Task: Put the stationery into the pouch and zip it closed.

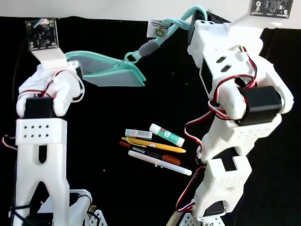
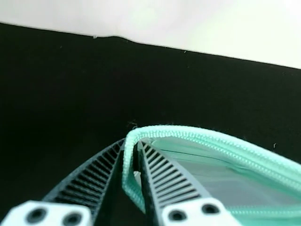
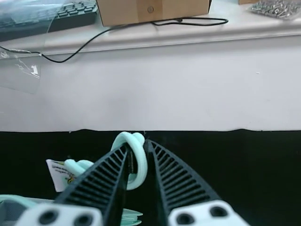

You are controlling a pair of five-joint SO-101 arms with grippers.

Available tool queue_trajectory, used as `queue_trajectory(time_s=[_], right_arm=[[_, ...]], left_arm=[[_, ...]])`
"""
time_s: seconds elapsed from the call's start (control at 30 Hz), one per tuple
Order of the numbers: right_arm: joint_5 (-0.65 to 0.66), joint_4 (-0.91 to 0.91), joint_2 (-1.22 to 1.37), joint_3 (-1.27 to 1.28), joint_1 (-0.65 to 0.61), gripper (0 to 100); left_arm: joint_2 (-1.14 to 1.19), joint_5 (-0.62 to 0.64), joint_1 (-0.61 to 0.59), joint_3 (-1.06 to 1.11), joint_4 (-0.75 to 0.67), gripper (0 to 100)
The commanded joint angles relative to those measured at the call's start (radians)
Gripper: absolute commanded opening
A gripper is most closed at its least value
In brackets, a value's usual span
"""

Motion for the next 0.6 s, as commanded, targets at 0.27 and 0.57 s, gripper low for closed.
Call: queue_trajectory(time_s=[0.27,0.57], right_arm=[[-0.008,0.008,0.005,-0.081,0.013,0.9],[-0.006,0.008,0.005,-0.081,0.015,0.9]], left_arm=[[0.004,-0.138,-0.004,0.031,0.210,1],[0.004,-0.204,0.008,0.025,0.285,5]])
